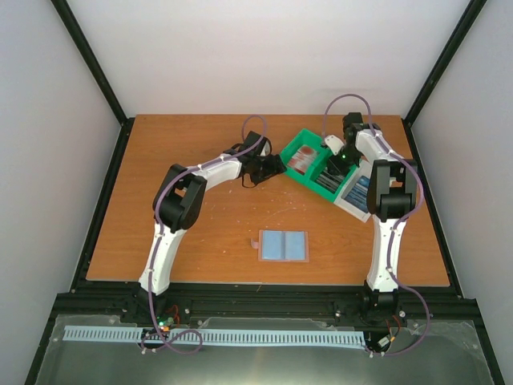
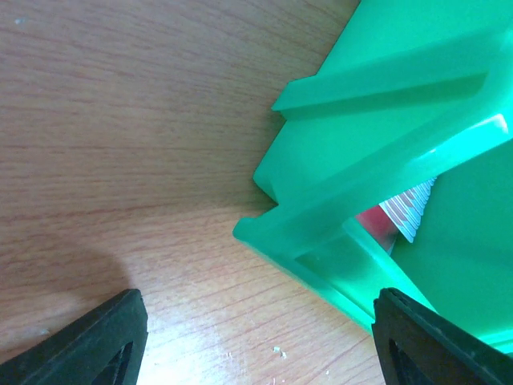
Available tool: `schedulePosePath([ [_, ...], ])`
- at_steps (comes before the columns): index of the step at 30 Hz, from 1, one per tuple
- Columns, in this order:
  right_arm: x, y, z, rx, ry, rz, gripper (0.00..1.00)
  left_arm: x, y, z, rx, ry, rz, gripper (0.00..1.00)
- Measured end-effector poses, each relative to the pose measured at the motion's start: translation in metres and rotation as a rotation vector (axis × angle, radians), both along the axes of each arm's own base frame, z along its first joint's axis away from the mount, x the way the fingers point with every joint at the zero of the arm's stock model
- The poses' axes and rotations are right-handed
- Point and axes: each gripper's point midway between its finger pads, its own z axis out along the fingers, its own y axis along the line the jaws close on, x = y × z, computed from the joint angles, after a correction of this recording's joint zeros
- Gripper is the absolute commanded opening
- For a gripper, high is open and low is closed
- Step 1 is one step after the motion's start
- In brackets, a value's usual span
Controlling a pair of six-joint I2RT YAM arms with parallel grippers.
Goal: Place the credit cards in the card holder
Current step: Adjust the storage box at the center of the board.
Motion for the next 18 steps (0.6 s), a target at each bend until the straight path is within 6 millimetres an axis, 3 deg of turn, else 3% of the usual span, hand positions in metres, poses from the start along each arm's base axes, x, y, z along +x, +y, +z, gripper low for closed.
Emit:
schedulePosePath([
  [13, 0.004, -0.004, -0.001, -0.011, -0.005, -0.035, 0.28, 0.004, -0.006, 0.002, -0.020, -0.019, -0.023, 0.79],
  [18, 0.005, -0.004, 0.001, -0.010, -0.007, -0.044, 0.21, 0.016, -0.013, 0.004, -0.031, -0.036, -0.019, 0.83],
])
